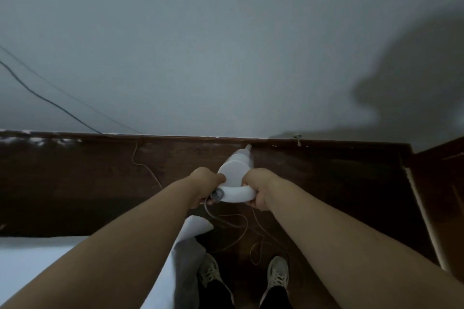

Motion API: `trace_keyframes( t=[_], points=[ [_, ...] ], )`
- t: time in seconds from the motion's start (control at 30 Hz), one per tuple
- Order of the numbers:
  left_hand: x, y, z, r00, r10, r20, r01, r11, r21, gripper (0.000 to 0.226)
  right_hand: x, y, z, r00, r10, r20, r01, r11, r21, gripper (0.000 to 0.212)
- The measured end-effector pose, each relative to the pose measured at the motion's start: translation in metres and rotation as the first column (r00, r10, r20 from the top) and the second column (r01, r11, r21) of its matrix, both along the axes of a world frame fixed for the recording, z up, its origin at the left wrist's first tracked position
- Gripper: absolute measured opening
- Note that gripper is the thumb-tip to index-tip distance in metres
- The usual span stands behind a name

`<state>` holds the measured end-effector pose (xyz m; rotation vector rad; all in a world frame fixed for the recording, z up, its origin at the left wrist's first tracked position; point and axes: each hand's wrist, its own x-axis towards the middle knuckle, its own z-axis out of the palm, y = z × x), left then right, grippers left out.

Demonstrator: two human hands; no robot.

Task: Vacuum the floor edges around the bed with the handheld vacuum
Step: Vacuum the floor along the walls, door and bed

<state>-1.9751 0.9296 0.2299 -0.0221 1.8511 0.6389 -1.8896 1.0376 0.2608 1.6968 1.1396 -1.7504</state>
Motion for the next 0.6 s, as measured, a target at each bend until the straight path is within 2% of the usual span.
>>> trace_keyframes(
  t=[0.27, 0.4, 0.53, 0.6],
  points=[
    [-0.035, -0.070, 0.000, 0.996, 0.093, 0.007, -0.093, 0.996, 0.002, 0.028, -0.044, -0.064, 0.010, 0.998, 0.065, 0.006, -0.065, 0.998, 0.003, 0.036],
    [-0.045, -0.092, 0.000, 0.990, 0.138, 0.014, -0.138, 0.990, 0.006, 0.033, -0.064, -0.081, 0.012, 0.987, 0.146, 0.072, -0.150, 0.987, 0.050, 0.036],
    [-0.054, -0.111, 0.003, 0.982, 0.190, 0.002, -0.190, 0.982, 0.017, 0.039, -0.078, -0.097, 0.013, 0.991, 0.098, 0.093, -0.098, 0.995, -0.006, 0.036],
    [-0.058, -0.123, 0.005, 0.974, 0.226, 0.002, -0.226, 0.974, 0.021, 0.040, -0.083, -0.107, 0.011, 0.990, 0.130, 0.064, -0.128, 0.991, -0.032, 0.040]
  ],
)
